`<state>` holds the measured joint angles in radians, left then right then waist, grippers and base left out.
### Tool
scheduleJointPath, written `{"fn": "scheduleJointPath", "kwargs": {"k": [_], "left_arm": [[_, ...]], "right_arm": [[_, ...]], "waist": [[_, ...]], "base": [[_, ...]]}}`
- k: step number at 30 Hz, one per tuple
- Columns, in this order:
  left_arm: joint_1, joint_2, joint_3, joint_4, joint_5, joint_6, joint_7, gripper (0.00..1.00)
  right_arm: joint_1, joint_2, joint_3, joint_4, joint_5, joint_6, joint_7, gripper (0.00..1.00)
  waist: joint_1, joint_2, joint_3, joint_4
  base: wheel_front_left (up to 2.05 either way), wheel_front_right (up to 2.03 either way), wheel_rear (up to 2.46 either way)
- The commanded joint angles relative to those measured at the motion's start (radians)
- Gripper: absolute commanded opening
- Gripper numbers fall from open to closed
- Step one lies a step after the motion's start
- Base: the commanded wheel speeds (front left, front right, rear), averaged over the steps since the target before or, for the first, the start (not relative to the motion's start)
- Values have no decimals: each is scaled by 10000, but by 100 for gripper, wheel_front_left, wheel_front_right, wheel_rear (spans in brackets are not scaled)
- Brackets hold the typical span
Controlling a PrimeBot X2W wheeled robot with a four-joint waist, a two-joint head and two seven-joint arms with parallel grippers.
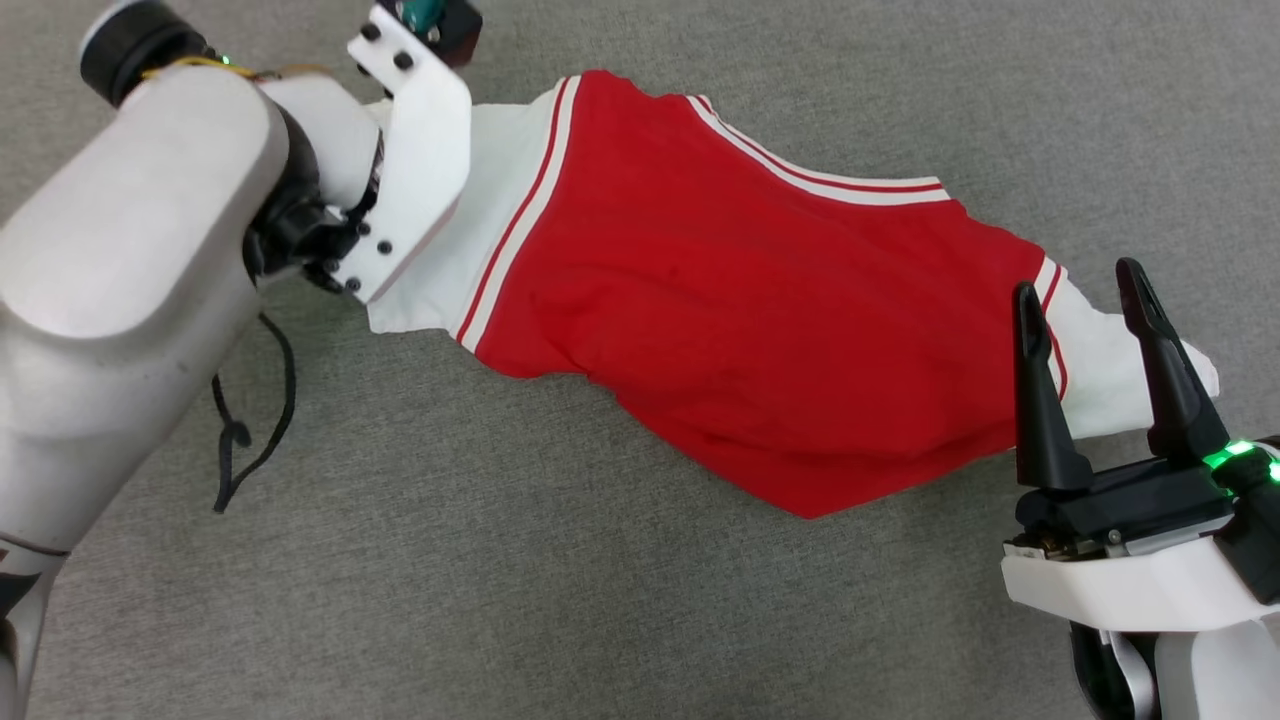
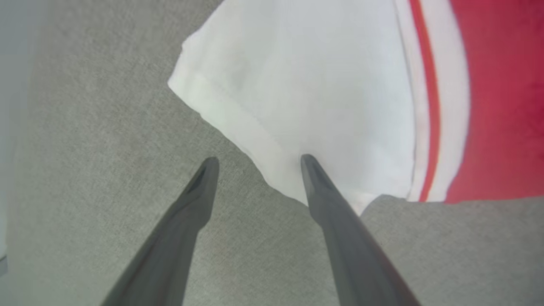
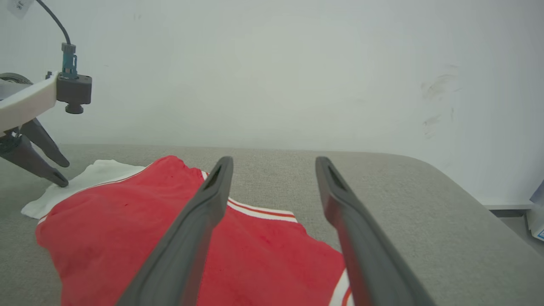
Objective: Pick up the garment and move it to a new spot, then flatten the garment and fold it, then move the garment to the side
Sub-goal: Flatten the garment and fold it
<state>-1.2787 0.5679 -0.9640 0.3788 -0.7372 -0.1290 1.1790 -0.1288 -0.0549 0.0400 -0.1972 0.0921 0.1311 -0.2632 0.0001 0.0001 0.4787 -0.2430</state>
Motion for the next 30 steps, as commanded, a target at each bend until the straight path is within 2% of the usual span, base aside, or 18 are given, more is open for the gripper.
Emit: {"fn": "scheduleJointPath", "kwargs": {"k": [1,9,10,11,17,20,25,30], "left_arm": [[-36,108,-171,37,-115,1,76,100],[316,424,-1507,482,-517,0,141,100],[333,453,-1644,524,-588,0,120,74],[324,469,-1749,583,-679,0,97,0],[-25,631,-2144,566,-975,5,-495,0],[-298,970,-2514,78,-953,3,-1143,0],[3,1316,-2612,-667,-1442,1,-2435,0],[491,1849,-2791,-1398,-1543,1,-3087,0]], "right_arm": [[-165,61,34,11,1,-7,-22,100],[-465,67,308,121,105,-7,-22,100],[-494,65,316,122,117,-7,-22,100],[-512,65,317,126,130,-7,-22,100],[-416,66,268,155,57,-7,-22,100],[-277,62,221,177,-24,-8,-22,100],[161,56,-127,274,-144,-9,-22,100],[646,58,-303,340,-337,-9,-22,100]], "waist": [[-1,-1,124,-63],[-1,-1,498,-244],[-1,-1,518,-258],[-1,-1,533,-259],[-1,-1,298,-54],[-1,-1,-67,149],[-1,-1,-919,782],[-1,-1,-1657,1415]], "base": [[0,0,0],[0,0,0],[0,0,0],[0,0,0],[0,0,0],[0,0,0],[0,0,0],[0,0,0]]}}
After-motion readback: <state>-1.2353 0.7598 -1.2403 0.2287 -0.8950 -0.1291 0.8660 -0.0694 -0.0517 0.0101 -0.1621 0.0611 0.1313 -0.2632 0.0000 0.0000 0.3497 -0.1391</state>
